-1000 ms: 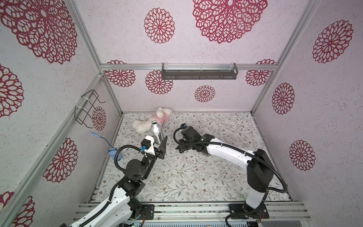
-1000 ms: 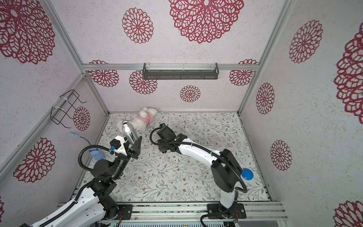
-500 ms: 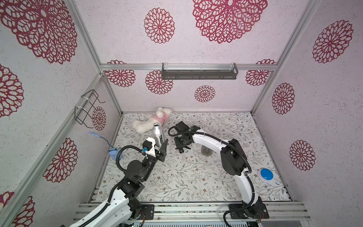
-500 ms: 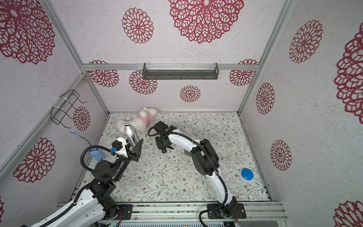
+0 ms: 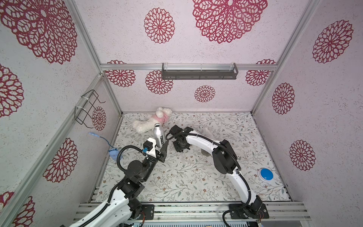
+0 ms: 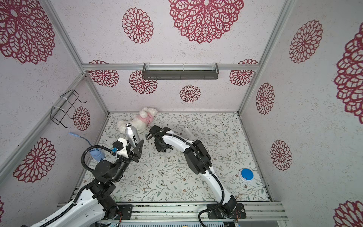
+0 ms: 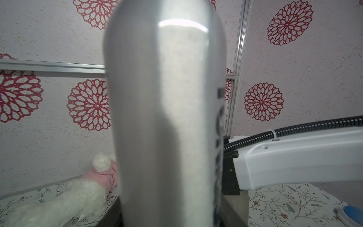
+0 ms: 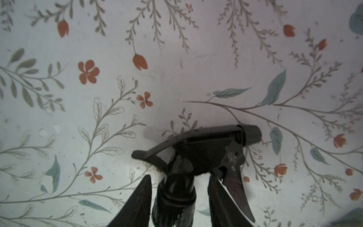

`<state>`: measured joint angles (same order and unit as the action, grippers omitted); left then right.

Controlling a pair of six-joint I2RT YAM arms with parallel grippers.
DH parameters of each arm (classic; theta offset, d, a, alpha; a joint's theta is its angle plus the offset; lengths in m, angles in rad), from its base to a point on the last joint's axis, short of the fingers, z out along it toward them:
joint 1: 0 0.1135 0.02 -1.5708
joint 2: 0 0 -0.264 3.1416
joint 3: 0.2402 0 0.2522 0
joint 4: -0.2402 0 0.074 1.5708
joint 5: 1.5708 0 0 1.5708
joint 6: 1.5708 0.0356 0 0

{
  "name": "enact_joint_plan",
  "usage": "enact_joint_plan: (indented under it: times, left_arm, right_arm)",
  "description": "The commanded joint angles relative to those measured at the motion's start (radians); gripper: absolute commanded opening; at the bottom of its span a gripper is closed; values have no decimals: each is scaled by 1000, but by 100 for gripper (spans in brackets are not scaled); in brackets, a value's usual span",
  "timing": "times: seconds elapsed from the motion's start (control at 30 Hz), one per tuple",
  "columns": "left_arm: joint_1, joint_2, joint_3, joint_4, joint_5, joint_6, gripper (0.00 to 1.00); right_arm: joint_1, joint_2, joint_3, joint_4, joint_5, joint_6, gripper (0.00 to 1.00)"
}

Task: Attach spray nozzles to spray bottles
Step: Pick up the spray nozzle from the center of the board.

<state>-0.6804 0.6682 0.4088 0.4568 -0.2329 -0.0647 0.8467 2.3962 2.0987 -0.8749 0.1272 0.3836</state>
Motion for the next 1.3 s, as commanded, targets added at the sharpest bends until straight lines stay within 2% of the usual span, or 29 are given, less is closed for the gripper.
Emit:
enact_joint_plan:
  times: [0.0, 0.4, 0.7, 0.9, 1.0, 1.17, 1.27]
  left_arm:
    - [-9, -1, -5, 8, 9, -3, 30]
    - [-8, 5, -1, 9, 9, 2, 29]
    - [-10, 16, 3, 10, 7, 5, 29]
    - [-10, 13, 5, -2, 15, 2, 29]
    - [-10, 11, 3, -5, 17, -1, 29]
    - [-10, 20, 5, 9, 15, -3, 29]
    - [-10, 30, 12, 11, 19, -4, 29]
  right_arm:
    - [9, -11, 25, -77, 40, -16, 43]
    - [15, 15, 61, -73, 86, -25, 37]
    - [14, -179, -140, 122, 46, -18, 34]
    - [19, -180, -174, 68, 8, -40, 47]
    - [28, -215, -211, 46, 32, -52, 51]
    - [43, -239, -205, 16, 118, -54, 52]
    - [25, -213, -211, 59, 31, -53, 52]
